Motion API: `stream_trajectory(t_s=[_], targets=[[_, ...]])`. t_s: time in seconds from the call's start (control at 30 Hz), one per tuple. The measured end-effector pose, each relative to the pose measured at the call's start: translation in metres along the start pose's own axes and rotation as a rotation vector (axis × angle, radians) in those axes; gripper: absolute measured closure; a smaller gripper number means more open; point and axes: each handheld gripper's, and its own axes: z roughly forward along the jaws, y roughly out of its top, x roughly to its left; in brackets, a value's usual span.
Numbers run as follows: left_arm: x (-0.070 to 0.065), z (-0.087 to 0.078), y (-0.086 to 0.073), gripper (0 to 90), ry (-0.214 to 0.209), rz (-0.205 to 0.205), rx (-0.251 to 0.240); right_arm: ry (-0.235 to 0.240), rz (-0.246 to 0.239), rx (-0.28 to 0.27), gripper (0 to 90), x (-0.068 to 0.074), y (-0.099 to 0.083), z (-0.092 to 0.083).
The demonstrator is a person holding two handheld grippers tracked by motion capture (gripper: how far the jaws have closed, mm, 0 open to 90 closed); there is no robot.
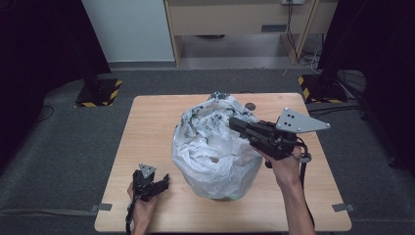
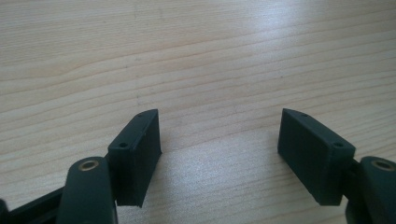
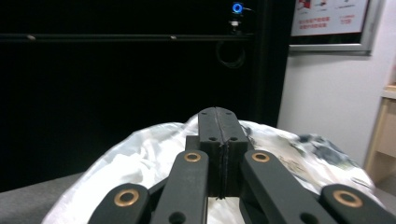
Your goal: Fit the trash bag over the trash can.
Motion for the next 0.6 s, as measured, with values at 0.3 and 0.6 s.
stream_trajectory(t_s=[0.3, 0.6], targets=[[0.000, 0.000, 0.000, 29.6, 0.000, 0.000, 0.000, 0.044, -0.004, -0.055, 89.6, 0.007, 0.007, 0.011], [0.000, 0.000, 0.000, 29.8, 0.000, 0.001, 0.001, 0.067, -0.012, 0.050, 89.5, 0.009, 0.003, 0.025]])
